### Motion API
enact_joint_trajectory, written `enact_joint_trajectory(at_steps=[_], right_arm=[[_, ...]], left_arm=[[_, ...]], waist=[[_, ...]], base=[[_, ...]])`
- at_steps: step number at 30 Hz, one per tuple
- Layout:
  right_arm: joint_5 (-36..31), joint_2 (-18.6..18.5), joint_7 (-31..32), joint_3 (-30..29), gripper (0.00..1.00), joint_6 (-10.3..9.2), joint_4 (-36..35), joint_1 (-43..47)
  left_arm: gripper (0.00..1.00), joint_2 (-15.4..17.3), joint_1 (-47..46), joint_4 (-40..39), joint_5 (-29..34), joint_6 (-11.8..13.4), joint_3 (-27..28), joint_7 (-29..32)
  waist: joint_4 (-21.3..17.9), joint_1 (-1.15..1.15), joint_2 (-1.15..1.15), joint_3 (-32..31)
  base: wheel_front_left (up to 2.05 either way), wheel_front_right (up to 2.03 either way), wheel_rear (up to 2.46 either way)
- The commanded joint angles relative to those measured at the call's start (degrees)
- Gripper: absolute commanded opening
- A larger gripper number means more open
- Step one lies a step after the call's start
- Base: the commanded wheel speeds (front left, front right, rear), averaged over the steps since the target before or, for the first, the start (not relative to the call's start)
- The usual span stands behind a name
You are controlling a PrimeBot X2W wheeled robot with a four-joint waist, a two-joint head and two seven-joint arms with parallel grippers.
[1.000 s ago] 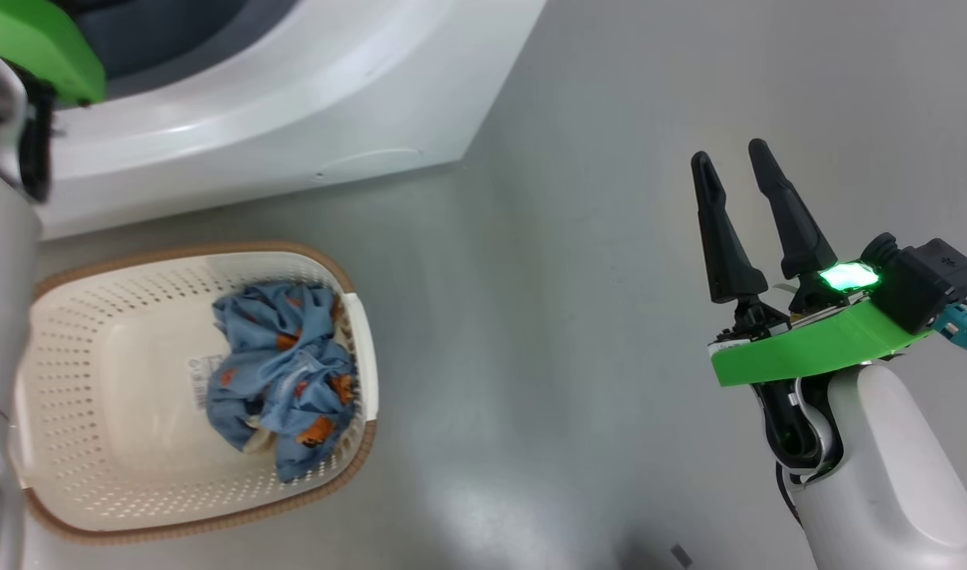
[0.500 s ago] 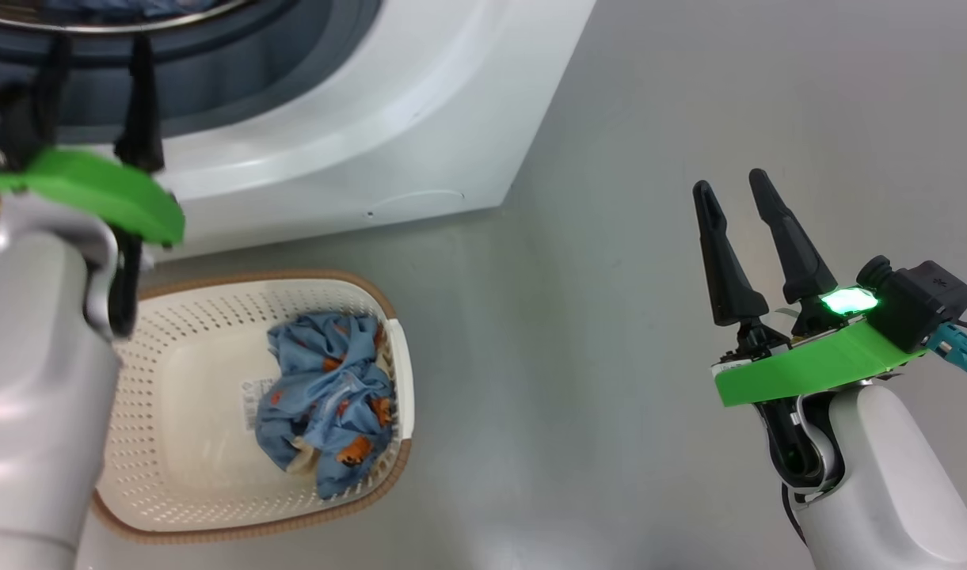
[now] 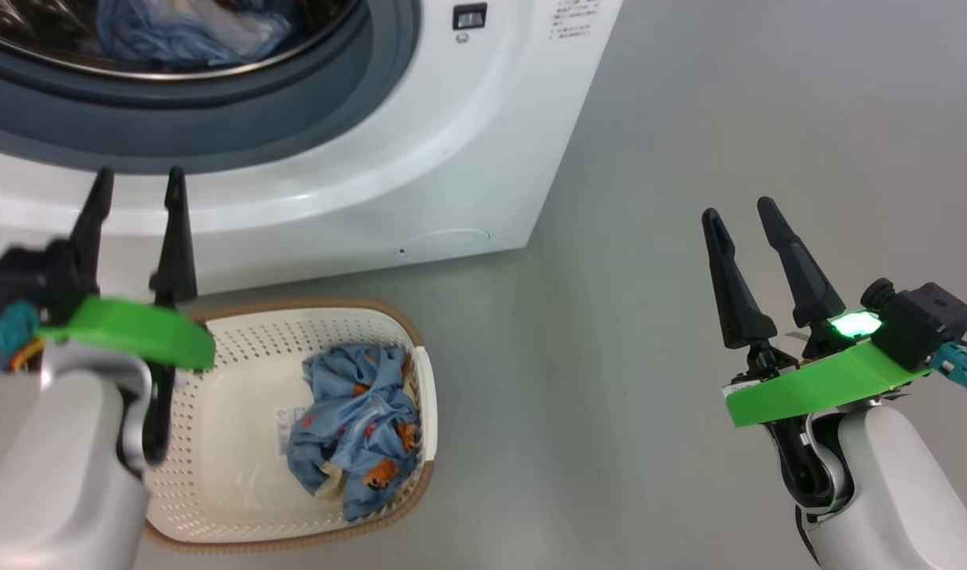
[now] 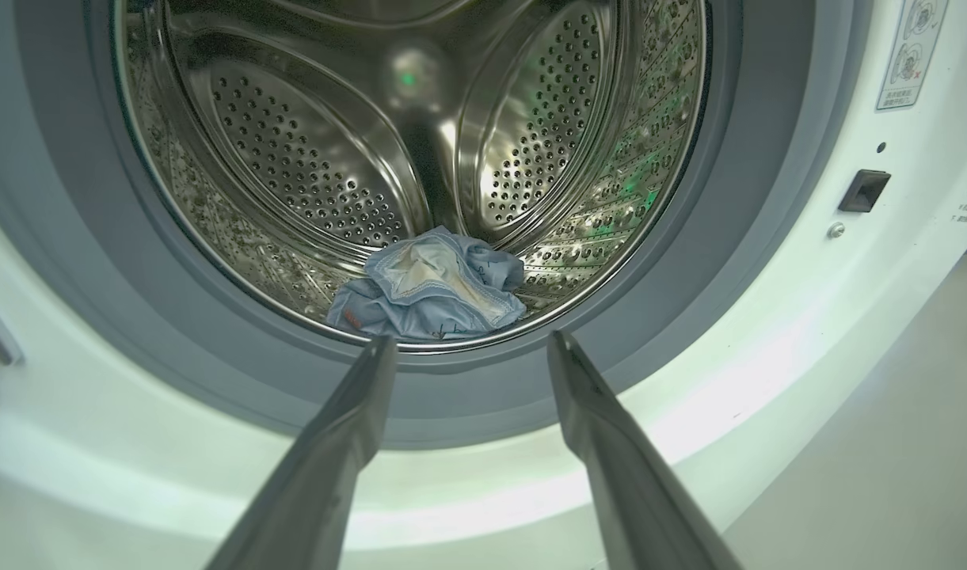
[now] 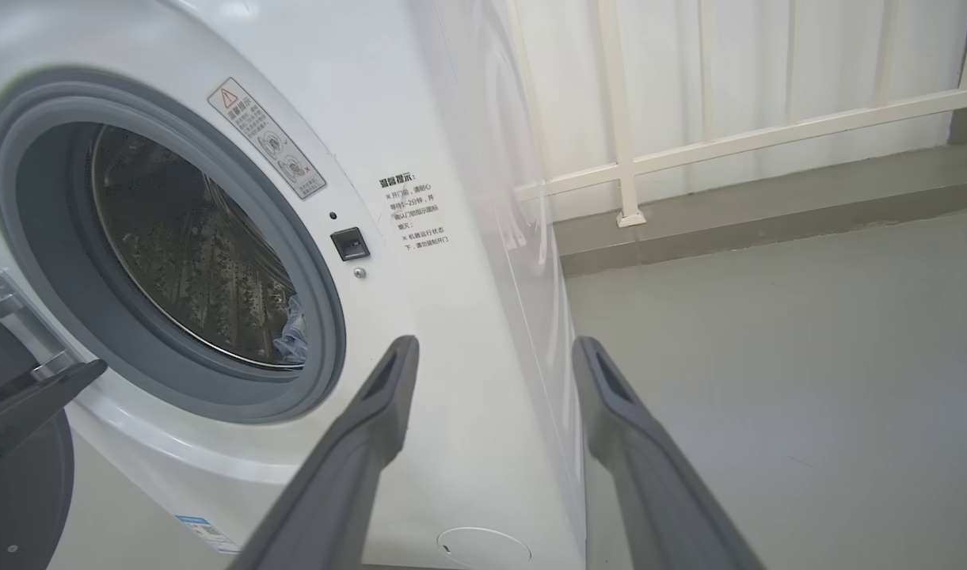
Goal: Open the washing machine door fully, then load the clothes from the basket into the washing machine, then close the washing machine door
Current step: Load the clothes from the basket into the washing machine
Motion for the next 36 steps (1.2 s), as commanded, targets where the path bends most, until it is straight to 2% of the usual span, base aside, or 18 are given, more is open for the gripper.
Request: enact_joint_trajectory(at_steps=[1, 19, 27, 36], right_arm=[[0.1, -0.3, -0.3, 1.1, 1.00, 0.09, -1.2, 1.3], [0.9, -1.9, -0.3, 2.7, 1.00, 0.09, 1.2, 5.4], [1.0, -2.8, -0.3, 3.4, 1.00, 0.09, 1.3, 7.6], [0.8, -3.7, -0.3, 3.3, 1.00, 0.09, 1.4, 9.4]], left_arm=[[1.00, 2.7, 1.7, -2.8, 0.3, 0.7, 2.4, -0.3], [1.00, 1.8, 21.1, -17.1, -0.2, 3.9, 5.7, -0.3], [1.00, 1.3, 26.7, -21.8, 0.7, 5.4, 6.5, -0.3], [1.00, -0.1, 32.2, -25.3, 1.2, 5.9, 8.6, -0.3]], waist=[[0.6, 0.00, 0.00, -1.4], [3.8, 0.00, 0.00, -11.3], [4.8, 0.00, 0.00, -13.7], [5.1, 0.00, 0.00, -16.0]], base=[[0.00, 0.00, 0.00], [0.00, 0.00, 0.00], [0.00, 0.00, 0.00], [0.00, 0.00, 0.00]])
